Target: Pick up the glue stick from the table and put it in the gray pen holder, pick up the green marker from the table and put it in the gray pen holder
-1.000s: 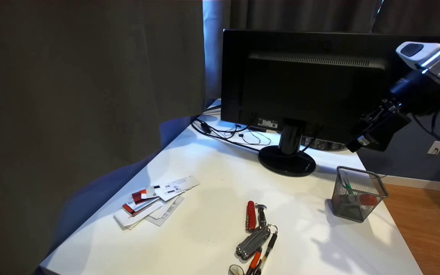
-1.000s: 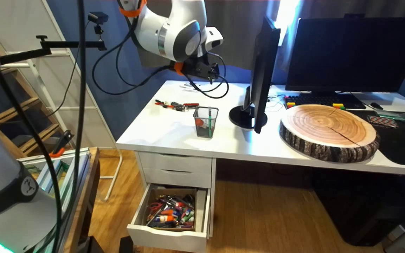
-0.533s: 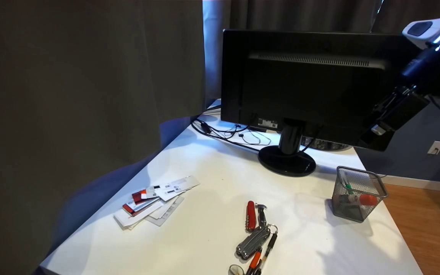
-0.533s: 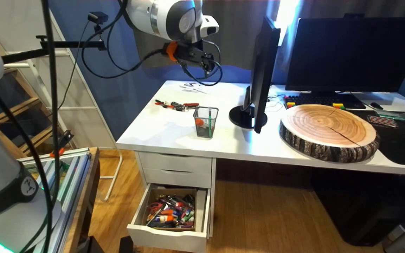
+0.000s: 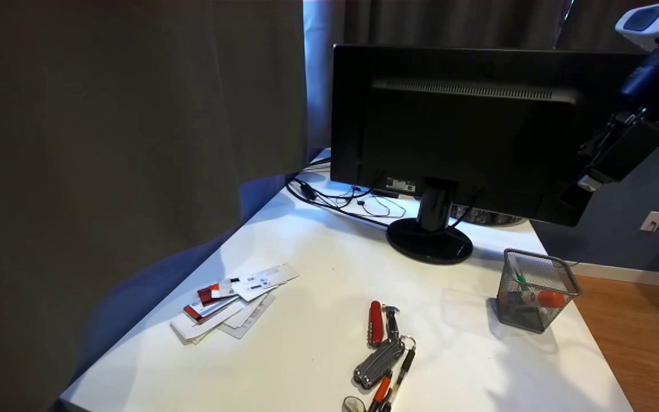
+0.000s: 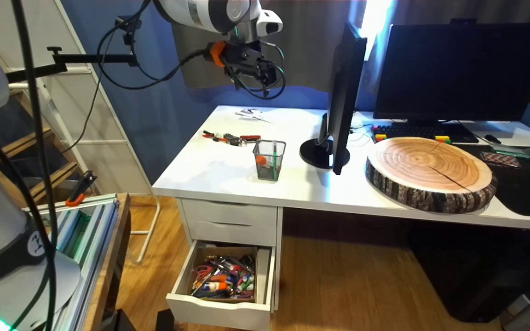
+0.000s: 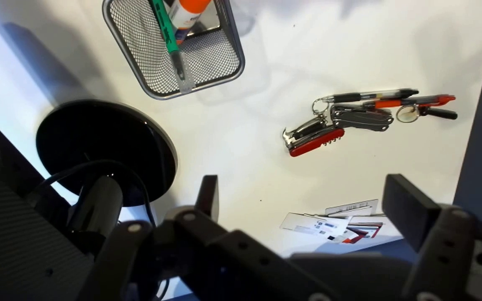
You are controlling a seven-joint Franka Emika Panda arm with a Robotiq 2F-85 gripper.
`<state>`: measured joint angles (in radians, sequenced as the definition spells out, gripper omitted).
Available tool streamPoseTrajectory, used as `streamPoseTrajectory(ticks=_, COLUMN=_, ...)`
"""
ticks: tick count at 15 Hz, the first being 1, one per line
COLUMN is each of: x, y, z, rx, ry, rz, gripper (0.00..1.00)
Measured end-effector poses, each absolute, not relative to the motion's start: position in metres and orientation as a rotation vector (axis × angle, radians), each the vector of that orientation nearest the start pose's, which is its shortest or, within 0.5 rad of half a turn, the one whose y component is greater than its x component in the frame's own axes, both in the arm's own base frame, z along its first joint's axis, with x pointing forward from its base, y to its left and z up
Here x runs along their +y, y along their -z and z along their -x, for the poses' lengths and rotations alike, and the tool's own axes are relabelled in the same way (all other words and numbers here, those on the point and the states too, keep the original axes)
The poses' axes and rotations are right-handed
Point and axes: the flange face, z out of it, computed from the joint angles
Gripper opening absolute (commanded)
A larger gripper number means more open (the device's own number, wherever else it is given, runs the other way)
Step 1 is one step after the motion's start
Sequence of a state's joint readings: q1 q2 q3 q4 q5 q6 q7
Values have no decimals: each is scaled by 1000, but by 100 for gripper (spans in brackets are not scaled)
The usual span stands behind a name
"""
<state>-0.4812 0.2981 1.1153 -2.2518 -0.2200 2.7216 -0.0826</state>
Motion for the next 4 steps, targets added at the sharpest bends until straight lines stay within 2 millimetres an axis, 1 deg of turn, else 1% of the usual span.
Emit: streamPoseTrajectory(ticks=4, x=330, y=-339, z=-459, rx=-1165, ry=437, rz=2628, gripper=100)
